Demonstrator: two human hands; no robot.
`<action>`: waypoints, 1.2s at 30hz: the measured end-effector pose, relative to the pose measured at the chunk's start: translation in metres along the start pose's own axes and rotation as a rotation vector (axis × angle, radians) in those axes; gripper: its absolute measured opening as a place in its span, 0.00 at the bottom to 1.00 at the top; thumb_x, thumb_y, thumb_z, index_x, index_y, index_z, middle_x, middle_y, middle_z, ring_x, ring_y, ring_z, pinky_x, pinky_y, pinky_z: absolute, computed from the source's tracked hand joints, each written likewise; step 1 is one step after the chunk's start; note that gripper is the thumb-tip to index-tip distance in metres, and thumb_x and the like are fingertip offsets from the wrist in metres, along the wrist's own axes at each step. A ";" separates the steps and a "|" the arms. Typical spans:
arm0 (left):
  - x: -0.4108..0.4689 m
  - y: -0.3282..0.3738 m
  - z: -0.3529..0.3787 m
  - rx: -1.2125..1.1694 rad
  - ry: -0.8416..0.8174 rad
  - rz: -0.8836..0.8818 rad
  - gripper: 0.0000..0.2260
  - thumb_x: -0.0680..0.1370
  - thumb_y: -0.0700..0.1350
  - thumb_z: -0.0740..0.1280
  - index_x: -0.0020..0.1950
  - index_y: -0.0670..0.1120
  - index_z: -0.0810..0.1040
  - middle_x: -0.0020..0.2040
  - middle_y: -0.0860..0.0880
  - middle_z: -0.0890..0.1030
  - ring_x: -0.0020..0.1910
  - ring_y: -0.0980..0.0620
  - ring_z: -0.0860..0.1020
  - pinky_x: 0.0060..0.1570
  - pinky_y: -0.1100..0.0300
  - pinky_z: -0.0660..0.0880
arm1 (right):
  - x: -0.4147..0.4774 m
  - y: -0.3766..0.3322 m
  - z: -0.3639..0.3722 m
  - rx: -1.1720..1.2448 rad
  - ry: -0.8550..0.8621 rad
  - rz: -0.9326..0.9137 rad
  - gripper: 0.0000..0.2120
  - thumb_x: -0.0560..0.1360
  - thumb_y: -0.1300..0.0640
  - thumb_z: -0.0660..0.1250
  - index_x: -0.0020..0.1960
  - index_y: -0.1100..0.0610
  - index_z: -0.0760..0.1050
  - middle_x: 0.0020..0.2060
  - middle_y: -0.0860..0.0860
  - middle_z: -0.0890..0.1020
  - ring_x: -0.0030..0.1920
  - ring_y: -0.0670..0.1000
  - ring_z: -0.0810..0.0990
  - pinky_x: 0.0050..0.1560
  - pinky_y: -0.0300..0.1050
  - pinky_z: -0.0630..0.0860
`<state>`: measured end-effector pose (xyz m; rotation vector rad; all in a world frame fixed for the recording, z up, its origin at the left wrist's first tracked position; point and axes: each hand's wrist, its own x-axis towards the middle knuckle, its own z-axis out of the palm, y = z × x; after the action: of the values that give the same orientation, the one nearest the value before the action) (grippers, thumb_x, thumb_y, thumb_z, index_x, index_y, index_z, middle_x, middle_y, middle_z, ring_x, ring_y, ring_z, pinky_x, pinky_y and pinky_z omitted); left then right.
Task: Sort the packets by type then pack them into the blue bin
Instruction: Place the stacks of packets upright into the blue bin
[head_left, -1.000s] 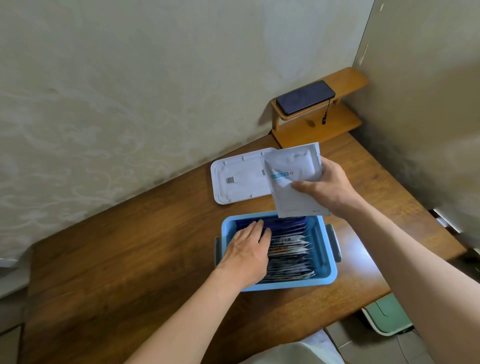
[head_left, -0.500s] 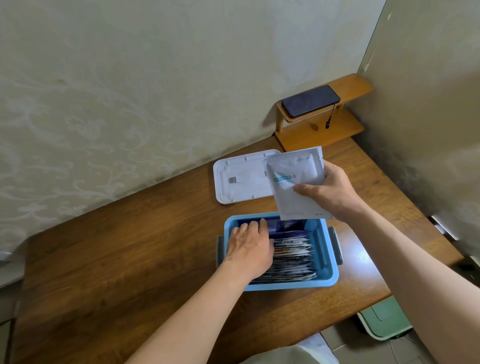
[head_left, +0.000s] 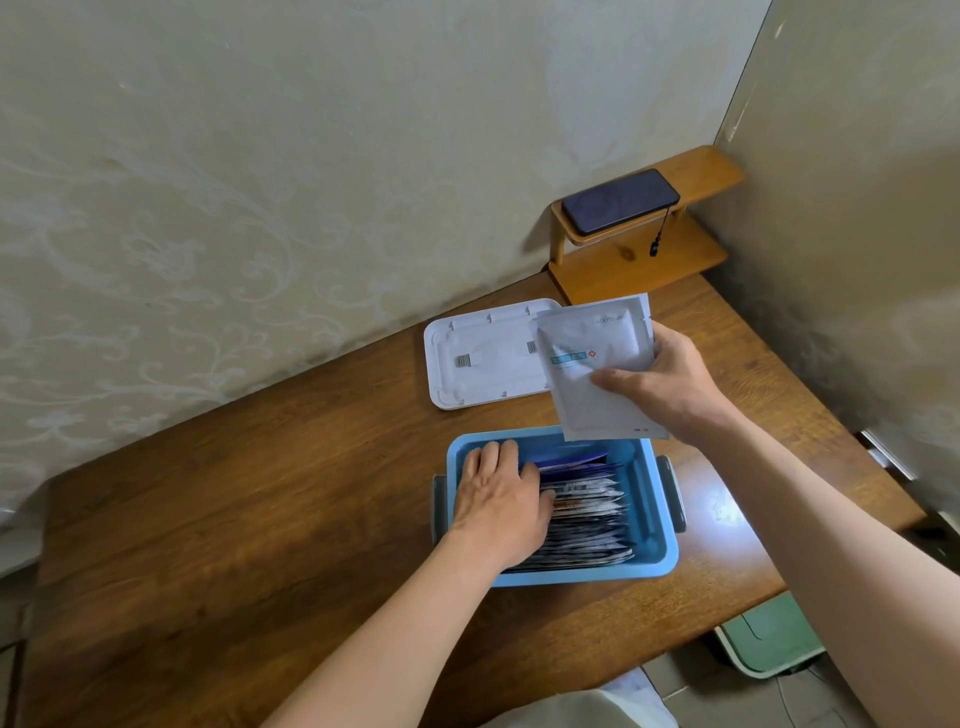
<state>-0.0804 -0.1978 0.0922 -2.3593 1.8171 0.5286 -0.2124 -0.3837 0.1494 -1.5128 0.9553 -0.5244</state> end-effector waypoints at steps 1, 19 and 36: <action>0.000 0.000 0.000 -0.010 0.001 0.008 0.21 0.85 0.57 0.53 0.66 0.45 0.75 0.67 0.42 0.73 0.68 0.41 0.69 0.73 0.44 0.61 | 0.001 0.000 0.000 -0.001 -0.001 -0.001 0.20 0.71 0.63 0.78 0.58 0.50 0.77 0.52 0.48 0.83 0.51 0.48 0.83 0.43 0.41 0.82; -0.009 -0.024 0.001 -0.100 0.061 0.081 0.18 0.84 0.51 0.58 0.71 0.46 0.72 0.65 0.42 0.76 0.66 0.41 0.74 0.70 0.47 0.68 | -0.005 0.033 0.053 -0.992 -0.408 -0.540 0.16 0.74 0.56 0.67 0.62 0.49 0.75 0.38 0.50 0.83 0.37 0.58 0.82 0.37 0.54 0.79; -0.019 -0.042 -0.002 -0.136 0.440 0.151 0.08 0.75 0.38 0.62 0.49 0.39 0.80 0.44 0.43 0.77 0.41 0.45 0.76 0.39 0.53 0.78 | -0.017 0.018 0.101 -1.485 -0.647 -0.297 0.12 0.80 0.65 0.59 0.63 0.57 0.68 0.51 0.53 0.81 0.46 0.57 0.79 0.40 0.49 0.68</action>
<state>-0.0437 -0.1691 0.0954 -2.6012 2.2165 0.1541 -0.1479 -0.3096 0.1166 -2.8903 0.5173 0.6878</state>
